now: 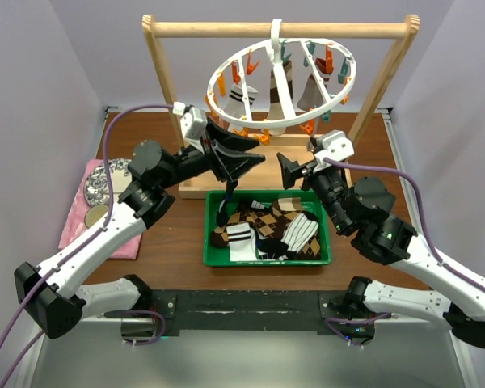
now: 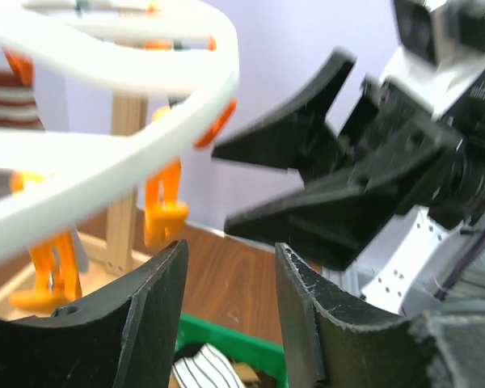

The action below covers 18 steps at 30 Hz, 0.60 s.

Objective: Clip the socks to the hanger
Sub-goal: Open the clamp at the hanger.

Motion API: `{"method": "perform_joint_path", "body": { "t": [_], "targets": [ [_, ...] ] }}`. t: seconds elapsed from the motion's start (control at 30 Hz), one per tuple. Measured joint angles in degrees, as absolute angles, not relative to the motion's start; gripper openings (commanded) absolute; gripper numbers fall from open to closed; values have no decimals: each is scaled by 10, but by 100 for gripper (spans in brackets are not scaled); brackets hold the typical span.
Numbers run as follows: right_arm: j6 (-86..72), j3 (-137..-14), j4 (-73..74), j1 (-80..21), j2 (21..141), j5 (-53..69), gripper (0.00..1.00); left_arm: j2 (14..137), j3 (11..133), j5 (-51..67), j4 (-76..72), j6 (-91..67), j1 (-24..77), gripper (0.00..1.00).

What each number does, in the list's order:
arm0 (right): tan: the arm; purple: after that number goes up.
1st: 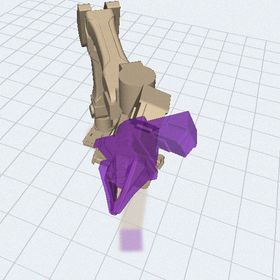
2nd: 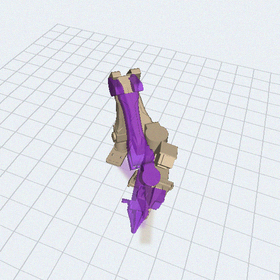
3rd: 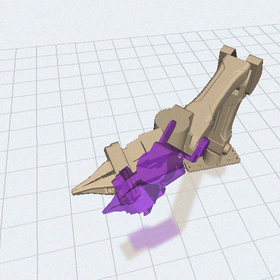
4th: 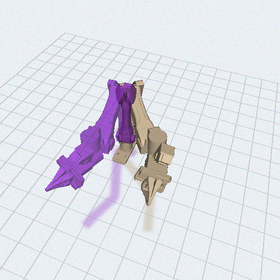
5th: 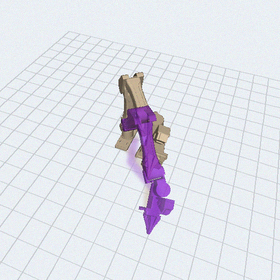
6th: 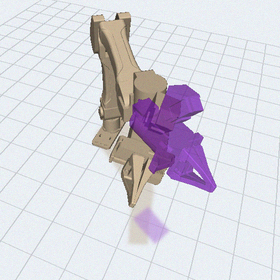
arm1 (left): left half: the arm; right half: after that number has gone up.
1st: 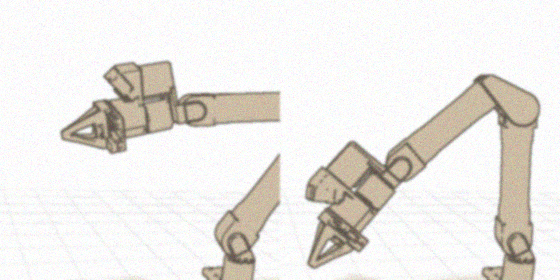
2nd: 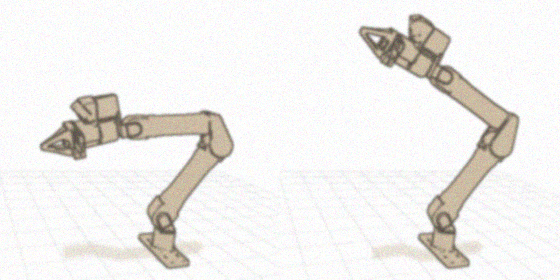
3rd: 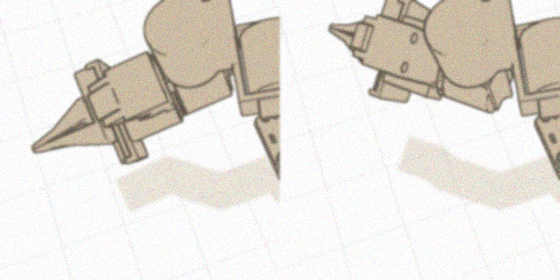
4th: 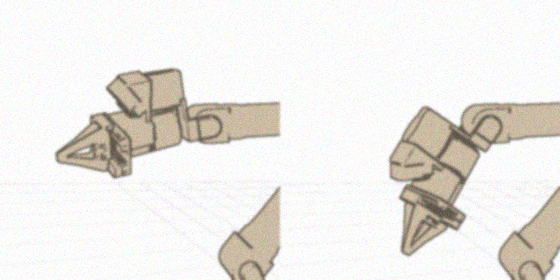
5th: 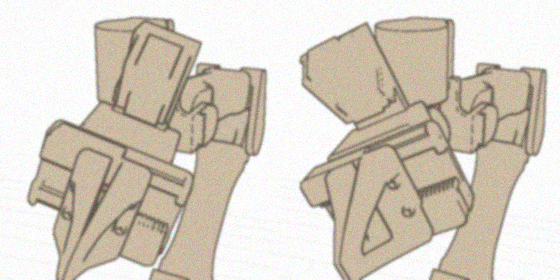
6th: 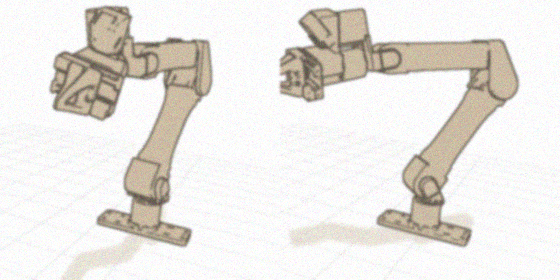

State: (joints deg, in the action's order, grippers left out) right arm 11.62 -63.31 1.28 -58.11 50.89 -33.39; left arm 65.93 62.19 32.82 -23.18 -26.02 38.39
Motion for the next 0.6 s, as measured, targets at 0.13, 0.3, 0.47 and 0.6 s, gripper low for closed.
{"method": "perform_joint_path", "body": {
  "t": [0.13,0.3,0.47,0.6],
  "targets": [
    [113,-632,21,-581,500,-333,79,670,664,293,-238,-260,384,48],
    [99,-617,30,-581,470,-330,77,693,683,269,-233,-259,384,48],
    [82,-597,34,-581,459,-320,77,726,702,255,-215,-260,384,48],
    [79,-588,33,-581,463,-315,77,734,718,246,-205,-259,384,48]
  ]
}}
